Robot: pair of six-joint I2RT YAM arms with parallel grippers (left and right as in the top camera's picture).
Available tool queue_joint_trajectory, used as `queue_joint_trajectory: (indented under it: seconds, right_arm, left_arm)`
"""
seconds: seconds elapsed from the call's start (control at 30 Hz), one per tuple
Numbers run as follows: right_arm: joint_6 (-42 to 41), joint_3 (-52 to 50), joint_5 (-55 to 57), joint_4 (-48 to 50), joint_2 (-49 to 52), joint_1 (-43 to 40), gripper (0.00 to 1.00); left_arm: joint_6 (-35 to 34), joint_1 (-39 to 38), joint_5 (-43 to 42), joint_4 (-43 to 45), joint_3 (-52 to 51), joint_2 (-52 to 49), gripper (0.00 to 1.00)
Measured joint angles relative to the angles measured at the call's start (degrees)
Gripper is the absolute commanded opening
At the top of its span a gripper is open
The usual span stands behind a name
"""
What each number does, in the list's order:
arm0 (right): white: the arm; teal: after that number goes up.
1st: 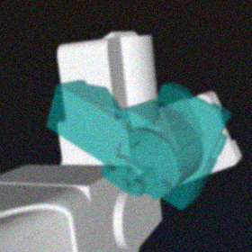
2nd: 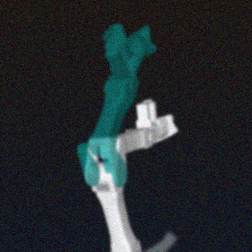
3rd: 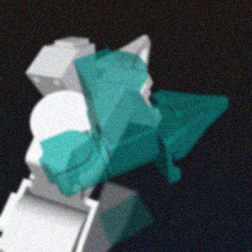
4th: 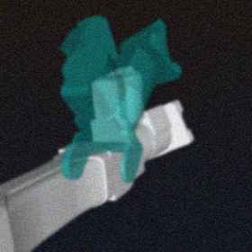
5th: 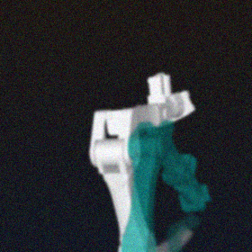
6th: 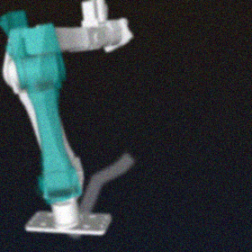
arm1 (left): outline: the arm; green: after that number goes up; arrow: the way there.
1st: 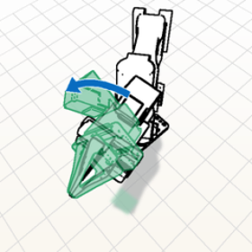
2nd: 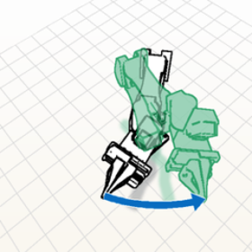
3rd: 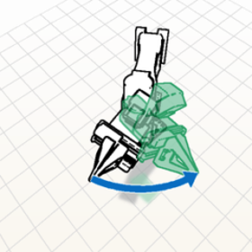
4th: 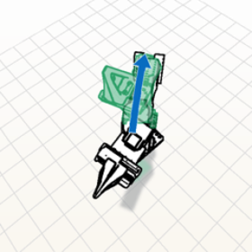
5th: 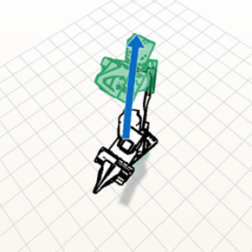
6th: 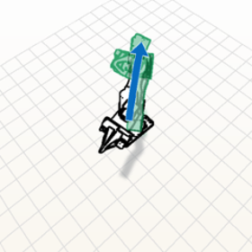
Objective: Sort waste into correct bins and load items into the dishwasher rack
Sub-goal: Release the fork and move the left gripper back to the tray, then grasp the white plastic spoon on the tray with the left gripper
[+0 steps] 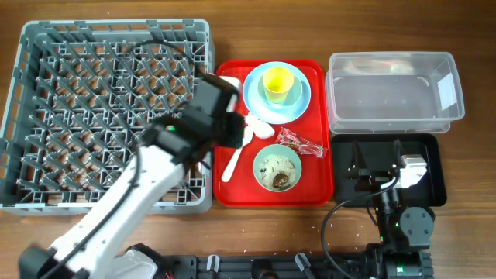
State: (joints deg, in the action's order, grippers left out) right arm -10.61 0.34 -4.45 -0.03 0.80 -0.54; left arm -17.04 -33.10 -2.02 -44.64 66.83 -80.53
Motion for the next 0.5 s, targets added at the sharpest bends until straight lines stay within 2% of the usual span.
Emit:
queue_joint_trajectory:
  seconds: [0.3, 0.5]
  right_arm:
    - [0.00, 0.00, 0.00, 0.00, 0.00, 0.00, 1.00]
    - [0.00, 0.00, 0.00, 0.00, 0.00, 0.00, 1.00]
  left_arm:
    - [0.00, -2.21, 0.00, 3.43, -1.55, -19.26, 0.22]
    - [0.00, -2.21, 0.22, 5.70, -1.64, -24.85, 0.22]
